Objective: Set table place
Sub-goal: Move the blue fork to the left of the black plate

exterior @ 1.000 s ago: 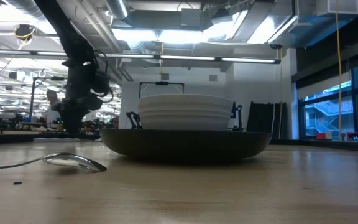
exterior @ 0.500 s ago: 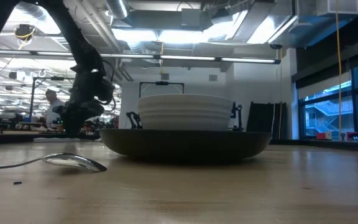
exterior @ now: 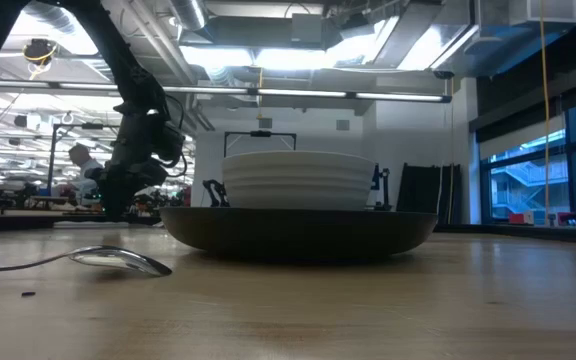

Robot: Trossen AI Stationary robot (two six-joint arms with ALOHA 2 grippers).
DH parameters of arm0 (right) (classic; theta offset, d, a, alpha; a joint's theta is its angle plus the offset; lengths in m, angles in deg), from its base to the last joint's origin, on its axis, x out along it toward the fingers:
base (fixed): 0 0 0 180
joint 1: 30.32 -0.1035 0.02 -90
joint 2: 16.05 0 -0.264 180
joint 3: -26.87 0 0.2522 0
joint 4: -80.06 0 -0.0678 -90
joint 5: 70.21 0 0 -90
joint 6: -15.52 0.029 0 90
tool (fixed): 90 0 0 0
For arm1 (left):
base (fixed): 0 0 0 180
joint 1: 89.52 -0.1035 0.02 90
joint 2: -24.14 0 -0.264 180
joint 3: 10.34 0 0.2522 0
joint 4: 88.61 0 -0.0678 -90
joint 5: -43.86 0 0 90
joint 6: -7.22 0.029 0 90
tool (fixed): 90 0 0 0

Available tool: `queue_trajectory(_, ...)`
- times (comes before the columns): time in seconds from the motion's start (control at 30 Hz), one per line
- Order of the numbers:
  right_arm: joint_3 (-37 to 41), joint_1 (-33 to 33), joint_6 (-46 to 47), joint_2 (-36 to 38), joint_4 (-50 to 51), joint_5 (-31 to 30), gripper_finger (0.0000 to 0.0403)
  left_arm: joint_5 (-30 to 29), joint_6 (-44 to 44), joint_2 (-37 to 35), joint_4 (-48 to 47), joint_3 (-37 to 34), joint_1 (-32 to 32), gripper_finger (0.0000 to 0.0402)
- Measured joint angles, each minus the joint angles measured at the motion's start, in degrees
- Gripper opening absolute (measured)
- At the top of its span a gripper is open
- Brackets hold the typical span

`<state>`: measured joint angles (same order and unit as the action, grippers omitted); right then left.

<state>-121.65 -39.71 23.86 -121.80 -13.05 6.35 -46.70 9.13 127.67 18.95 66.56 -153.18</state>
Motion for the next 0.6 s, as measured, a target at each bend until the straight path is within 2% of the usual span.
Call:
queue_trajectory(0.47, 0.00, 0.00, 0.00, 0.00, -0.01, 0.00, 0.0058, -0.57, -3.47, -0.04, 1.06, 0.00, -0.07, 0.0073)
queue_trajectory(0.6, 0.01, 0.02, 0.16, -0.02, 0.01, 0.00, 0.0058, 2.11, -5.91, 0.19, 0.82, 0.00, -0.81, 0.0073)
